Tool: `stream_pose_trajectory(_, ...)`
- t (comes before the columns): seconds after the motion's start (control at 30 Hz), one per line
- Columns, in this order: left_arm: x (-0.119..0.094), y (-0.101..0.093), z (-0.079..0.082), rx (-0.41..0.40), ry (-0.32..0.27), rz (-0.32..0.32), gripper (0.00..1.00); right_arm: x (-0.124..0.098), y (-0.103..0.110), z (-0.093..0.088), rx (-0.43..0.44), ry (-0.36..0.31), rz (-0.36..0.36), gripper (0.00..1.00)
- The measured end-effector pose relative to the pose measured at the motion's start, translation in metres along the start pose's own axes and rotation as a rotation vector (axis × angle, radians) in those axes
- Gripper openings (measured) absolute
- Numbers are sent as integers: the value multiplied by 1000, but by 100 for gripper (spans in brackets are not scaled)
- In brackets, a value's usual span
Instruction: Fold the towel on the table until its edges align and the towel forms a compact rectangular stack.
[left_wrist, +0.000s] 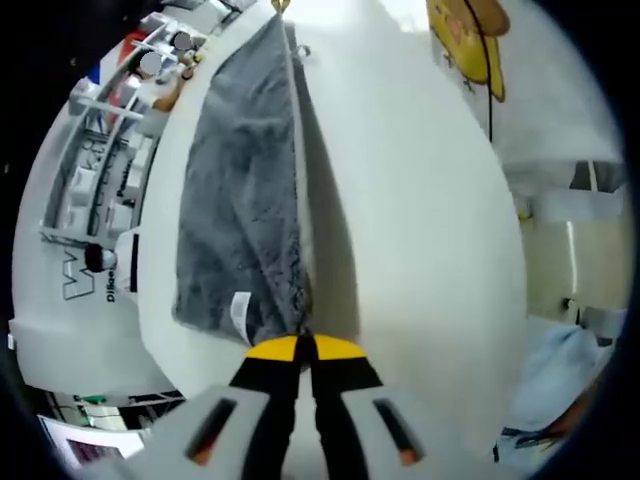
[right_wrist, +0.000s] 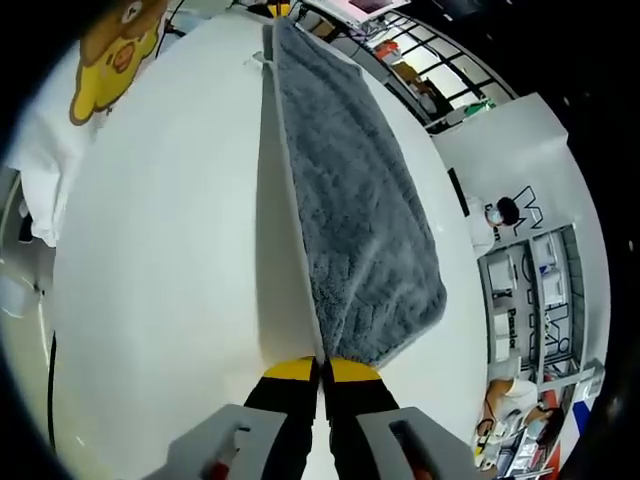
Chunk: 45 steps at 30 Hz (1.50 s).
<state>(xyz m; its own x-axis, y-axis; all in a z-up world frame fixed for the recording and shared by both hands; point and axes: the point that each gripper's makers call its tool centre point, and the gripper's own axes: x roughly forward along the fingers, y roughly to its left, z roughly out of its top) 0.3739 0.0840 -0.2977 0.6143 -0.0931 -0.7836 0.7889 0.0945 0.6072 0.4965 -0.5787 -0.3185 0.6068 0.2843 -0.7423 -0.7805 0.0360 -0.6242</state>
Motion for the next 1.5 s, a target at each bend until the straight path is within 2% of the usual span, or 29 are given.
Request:
stream_pose_trajectory(0.2,-13,-11,5,-3,-6,1,5,-14,10,2,9,-5,-6,3)
stream_pose_trajectory(0.6,-36,-51,10,-72,-48,-18,5,-32,41,3,22,-3,22,3)
stream_pose_trajectory(0.77,-39,-55,10,-79,-48,-19,5,-38,48,5,27,-4,25,3)
stream_pose_trajectory(0.83,-45,-69,10,-99,-52,-37,5,-45,56,7,34,-3,27,3)
stream_pose_trajectory(1.23,-52,-72,10,-108,-56,-41,5,-54,67,3,42,1,35,3)
stream_pose_trajectory(1.37,-54,-67,9,-100,-53,-28,5,-55,62,3,39,-1,26,3)
stream_pose_trajectory(1.5,-58,-52,7,-98,-52,4,5,-60,48,8,34,-14,-5,3)
